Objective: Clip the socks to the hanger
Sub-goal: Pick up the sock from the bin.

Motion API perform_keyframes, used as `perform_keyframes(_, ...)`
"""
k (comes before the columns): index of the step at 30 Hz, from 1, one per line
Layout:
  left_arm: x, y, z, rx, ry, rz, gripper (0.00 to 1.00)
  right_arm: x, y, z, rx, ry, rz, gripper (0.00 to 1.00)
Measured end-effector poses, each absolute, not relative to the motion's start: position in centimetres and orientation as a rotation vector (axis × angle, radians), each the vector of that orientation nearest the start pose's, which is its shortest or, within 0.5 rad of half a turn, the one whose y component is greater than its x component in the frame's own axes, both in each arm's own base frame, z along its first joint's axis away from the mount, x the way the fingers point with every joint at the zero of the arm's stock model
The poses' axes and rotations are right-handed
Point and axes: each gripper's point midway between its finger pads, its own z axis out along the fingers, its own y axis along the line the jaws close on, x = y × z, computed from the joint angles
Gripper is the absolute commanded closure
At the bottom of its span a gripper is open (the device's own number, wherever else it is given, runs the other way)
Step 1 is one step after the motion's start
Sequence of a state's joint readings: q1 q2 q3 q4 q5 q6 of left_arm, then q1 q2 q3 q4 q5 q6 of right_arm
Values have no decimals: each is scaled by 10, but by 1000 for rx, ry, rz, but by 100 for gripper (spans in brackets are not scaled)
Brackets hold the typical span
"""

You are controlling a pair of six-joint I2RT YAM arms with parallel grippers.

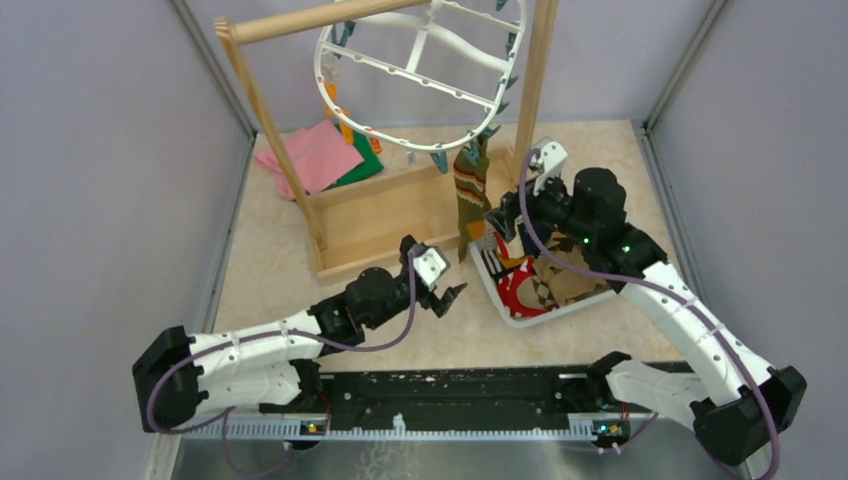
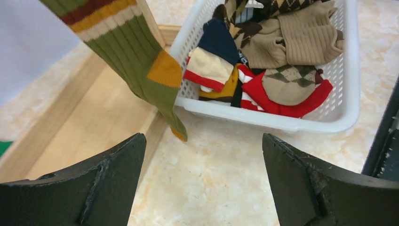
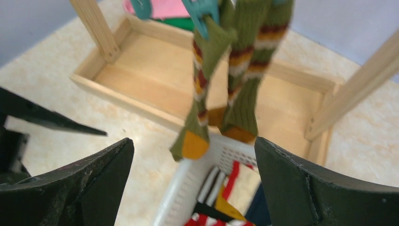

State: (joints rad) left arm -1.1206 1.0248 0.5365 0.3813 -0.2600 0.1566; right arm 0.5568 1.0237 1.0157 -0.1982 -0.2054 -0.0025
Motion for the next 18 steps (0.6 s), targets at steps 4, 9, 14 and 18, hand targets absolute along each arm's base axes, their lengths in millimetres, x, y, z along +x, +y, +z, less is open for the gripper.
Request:
perform_keyframes(4,210,-298,197,829,1527,-683,1,294,181,278,-656,1815,522,1)
perform_keyframes(9,199,-287,170,793,1600,-879,1,286,146,247,-746,1937,458,1)
perform_keyframes(14,177,-288,162,786,1610,-1024,1,266,133,231,-844,1945,433,1)
perform_keyframes(18,169,-286,164,752,1591,-1106,1,239,122,214,-886,1950,400,2)
